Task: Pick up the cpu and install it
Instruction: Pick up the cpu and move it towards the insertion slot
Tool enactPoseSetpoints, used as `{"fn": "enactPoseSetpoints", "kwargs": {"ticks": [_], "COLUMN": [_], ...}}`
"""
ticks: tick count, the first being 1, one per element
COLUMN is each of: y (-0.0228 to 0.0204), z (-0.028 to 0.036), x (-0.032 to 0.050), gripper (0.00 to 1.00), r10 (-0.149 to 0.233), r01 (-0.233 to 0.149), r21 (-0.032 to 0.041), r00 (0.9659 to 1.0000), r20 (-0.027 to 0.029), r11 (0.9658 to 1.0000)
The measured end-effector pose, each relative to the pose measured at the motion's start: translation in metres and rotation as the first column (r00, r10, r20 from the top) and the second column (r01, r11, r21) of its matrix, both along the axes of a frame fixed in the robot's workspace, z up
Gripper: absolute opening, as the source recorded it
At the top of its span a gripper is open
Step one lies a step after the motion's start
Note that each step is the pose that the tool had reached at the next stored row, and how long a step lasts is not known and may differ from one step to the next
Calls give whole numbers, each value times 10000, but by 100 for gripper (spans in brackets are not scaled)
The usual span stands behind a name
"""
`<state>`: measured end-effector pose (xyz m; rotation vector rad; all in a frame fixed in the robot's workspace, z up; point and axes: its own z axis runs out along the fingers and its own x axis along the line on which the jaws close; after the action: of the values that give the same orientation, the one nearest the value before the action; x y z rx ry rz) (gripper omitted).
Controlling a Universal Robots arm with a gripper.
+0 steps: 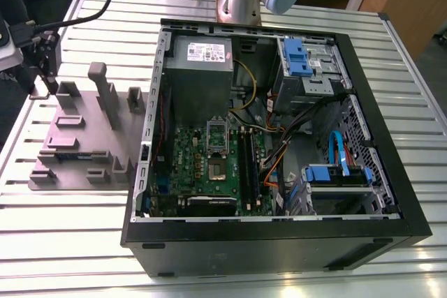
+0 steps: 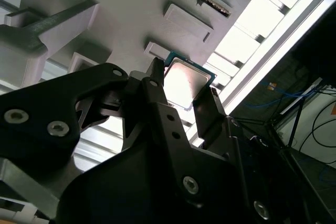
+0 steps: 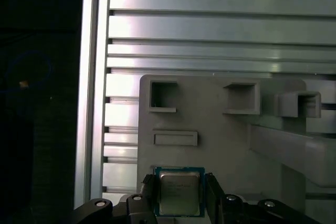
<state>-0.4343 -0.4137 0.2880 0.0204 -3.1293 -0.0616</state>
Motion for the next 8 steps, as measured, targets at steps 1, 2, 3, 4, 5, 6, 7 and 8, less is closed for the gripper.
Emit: {"fn": "enactPoseSetpoints", "kwargs": {"ticks": [1,2,3,4,5,6,7,8], "y": [0,0,0,0,0,0,0,0], "z": [0,3,4,4,5,5,6,9], "x": [0,0,0,0,0,0,0,0], "gripper": [47,47,47,47,47,47,47,47], "r10": [0,0,0,0,1,0,1,0], "r01": [0,0,0,0,-1,0,-1,0], "r21": [0,-1,-1,-2,-2,-2,-1,-2], "r00": [10000,10000,10000,10000,10000,10000,10000,10000], "r20": [0,-2,-2,-2,-3,-3,-3,-3], "r11": [10000,10000,10000,10000,10000,10000,10000,10000]}}
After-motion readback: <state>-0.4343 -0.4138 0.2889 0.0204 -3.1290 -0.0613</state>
